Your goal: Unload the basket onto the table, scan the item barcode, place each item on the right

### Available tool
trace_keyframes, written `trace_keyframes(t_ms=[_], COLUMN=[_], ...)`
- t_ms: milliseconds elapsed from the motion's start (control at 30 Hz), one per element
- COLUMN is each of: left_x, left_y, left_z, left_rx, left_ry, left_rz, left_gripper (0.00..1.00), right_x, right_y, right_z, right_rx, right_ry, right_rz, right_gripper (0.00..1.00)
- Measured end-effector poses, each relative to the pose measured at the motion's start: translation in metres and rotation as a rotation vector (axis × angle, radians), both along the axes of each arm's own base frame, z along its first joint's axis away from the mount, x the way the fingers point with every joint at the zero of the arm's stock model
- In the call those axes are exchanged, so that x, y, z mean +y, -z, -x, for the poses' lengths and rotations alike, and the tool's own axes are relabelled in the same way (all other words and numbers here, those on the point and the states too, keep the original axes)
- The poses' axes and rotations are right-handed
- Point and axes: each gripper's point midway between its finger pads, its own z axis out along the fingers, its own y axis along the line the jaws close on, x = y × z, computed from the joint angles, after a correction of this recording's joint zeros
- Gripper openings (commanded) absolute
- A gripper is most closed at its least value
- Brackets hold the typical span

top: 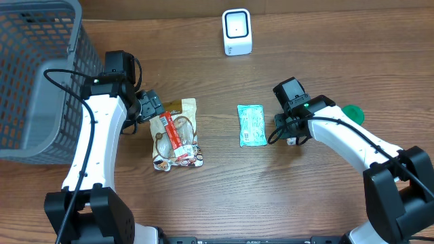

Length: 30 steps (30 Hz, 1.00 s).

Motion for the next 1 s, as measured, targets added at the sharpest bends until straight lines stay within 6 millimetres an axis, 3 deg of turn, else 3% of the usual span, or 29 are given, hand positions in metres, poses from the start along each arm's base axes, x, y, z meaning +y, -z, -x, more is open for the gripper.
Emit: trace_keyframes(t_ms=[533,1000], left_x=[0.0,0.0], left_y=[-0.0001,-0.0001], left_z=[-0.0001,-0.0001], left_rx=[0.0,0.0], left_ry=[0.0,0.0], left_rz=[0.0,0.0], left_gripper=[1.0,1.0], right_x=[-0.0018,-0.0035], right_y=[0.0005,0.0012], right_z=[0.0022,0.0048], right_rx=[0.009,0.019], right_ry=[0.002,0.002], right_rz=[0.008,0.016], right_gripper=[0.37,0.37])
